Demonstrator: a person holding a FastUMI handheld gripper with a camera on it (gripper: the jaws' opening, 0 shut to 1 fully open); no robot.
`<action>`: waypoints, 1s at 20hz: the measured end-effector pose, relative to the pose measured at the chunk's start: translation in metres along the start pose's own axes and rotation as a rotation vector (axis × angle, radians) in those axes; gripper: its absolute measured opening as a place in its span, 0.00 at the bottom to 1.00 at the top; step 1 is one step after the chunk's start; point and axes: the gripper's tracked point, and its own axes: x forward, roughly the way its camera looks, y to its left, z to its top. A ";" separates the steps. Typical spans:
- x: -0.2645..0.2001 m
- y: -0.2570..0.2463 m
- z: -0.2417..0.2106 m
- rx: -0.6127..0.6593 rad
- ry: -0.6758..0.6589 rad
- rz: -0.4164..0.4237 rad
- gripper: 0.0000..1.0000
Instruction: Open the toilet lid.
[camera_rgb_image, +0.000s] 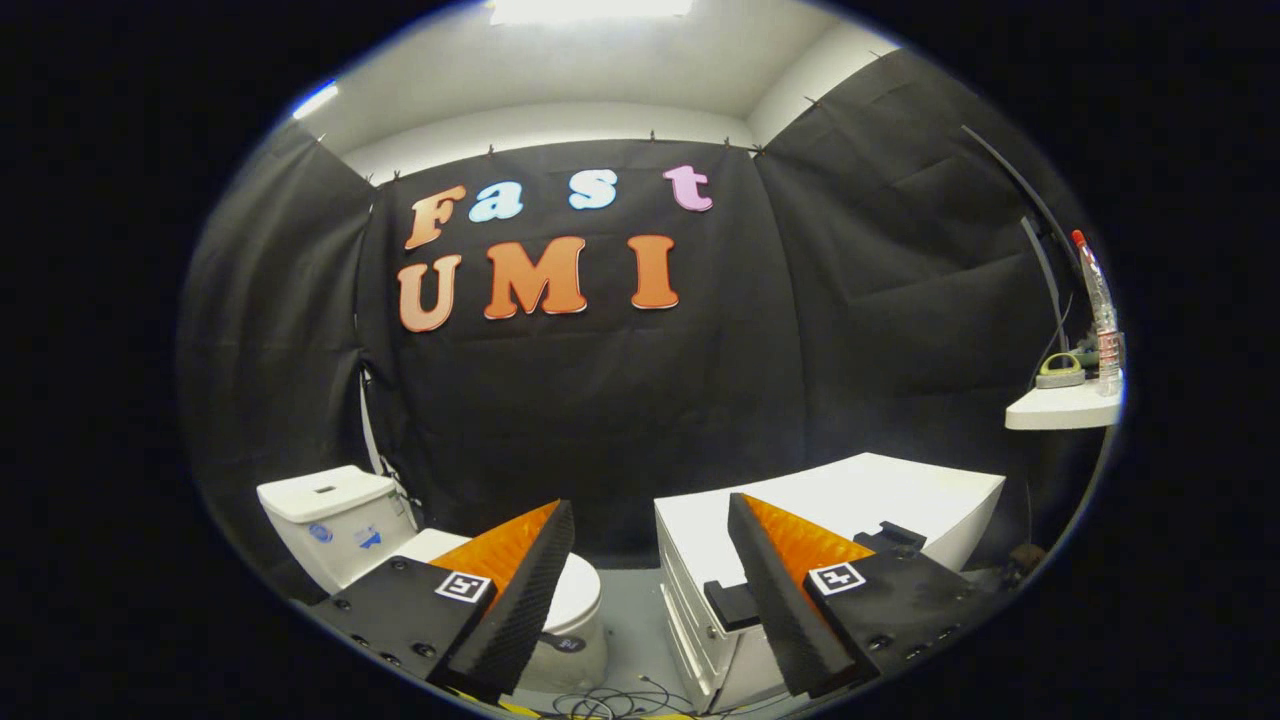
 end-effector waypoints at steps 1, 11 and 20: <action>0.008 0.013 0.000 -0.005 -0.026 -0.005 0.99; 0.033 0.149 -0.212 0.251 0.274 0.058 0.99; 0.018 0.091 -0.345 0.479 0.573 -0.119 0.99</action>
